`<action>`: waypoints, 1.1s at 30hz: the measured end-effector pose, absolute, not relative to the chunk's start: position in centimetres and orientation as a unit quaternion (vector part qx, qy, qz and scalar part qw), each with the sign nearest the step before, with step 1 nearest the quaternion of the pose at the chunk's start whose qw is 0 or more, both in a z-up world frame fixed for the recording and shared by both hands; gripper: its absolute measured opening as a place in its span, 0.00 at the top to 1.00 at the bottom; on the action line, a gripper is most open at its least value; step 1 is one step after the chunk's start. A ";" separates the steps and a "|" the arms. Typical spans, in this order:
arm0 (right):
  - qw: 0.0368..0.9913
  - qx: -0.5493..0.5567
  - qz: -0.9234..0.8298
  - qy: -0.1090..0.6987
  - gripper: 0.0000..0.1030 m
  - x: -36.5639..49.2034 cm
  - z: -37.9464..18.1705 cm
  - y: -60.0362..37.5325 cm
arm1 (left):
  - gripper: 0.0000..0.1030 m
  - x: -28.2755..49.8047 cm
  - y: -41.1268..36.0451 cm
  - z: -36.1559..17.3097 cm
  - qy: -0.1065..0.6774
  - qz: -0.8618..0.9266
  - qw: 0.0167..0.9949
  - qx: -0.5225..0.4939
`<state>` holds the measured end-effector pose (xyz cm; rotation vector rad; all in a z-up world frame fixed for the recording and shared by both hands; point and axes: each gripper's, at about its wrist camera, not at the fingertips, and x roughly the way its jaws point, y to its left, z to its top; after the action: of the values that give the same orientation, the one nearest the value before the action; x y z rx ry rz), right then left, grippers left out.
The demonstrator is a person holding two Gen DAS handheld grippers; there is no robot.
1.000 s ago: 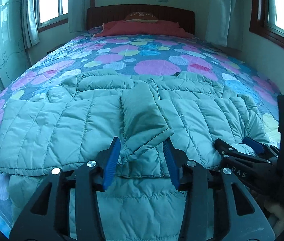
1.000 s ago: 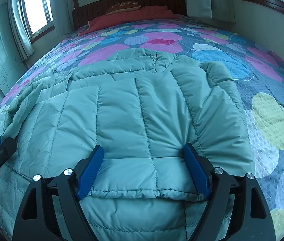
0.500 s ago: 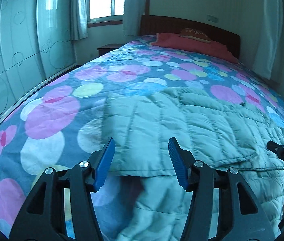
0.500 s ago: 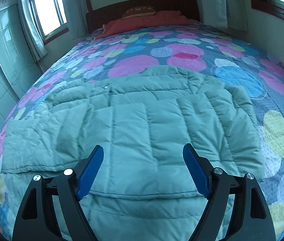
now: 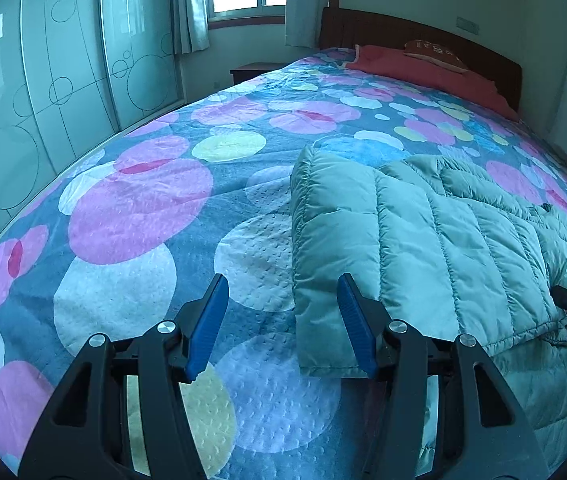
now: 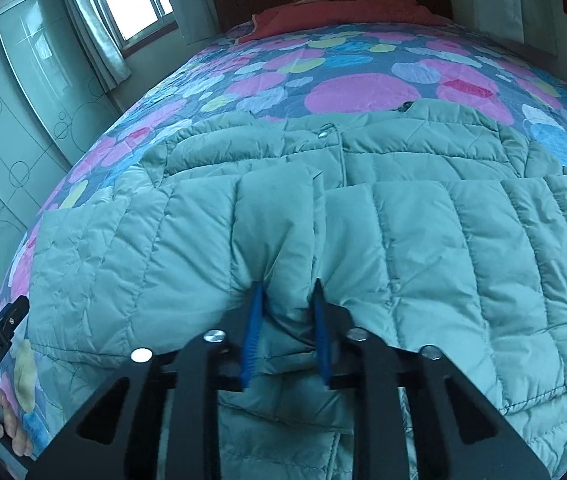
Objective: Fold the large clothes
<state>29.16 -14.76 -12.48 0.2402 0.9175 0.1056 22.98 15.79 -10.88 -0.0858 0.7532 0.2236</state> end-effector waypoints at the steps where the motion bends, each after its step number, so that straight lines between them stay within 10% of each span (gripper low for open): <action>1: 0.892 0.114 0.052 0.434 0.92 28.9 -12.0 -14.9 | 0.45 23.0 15.7 -10.7 0.366 0.108 0.924 -0.041; 19: 0.896 0.108 -0.085 0.423 0.94 25.7 -11.4 -30.9 | 0.39 25.8 9.6 -9.3 0.362 0.051 0.931 -0.005; 22: 0.889 0.124 -0.086 0.433 0.84 25.6 -12.0 -31.8 | 0.39 26.6 8.2 -9.8 0.372 0.041 0.927 0.007; 26: 0.908 0.127 -0.122 0.381 0.46 24.6 -9.7 -31.8 | 0.39 27.9 7.2 -9.8 0.372 0.037 0.927 0.019; 33: 0.916 0.096 -0.080 0.382 0.46 29.2 -9.3 -29.3 | 0.39 31.5 5.9 -10.2 0.379 0.040 0.924 0.024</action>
<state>29.22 -29.27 -9.31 0.1981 0.7856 -0.1656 31.49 5.86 -10.24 0.0493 0.7774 0.0830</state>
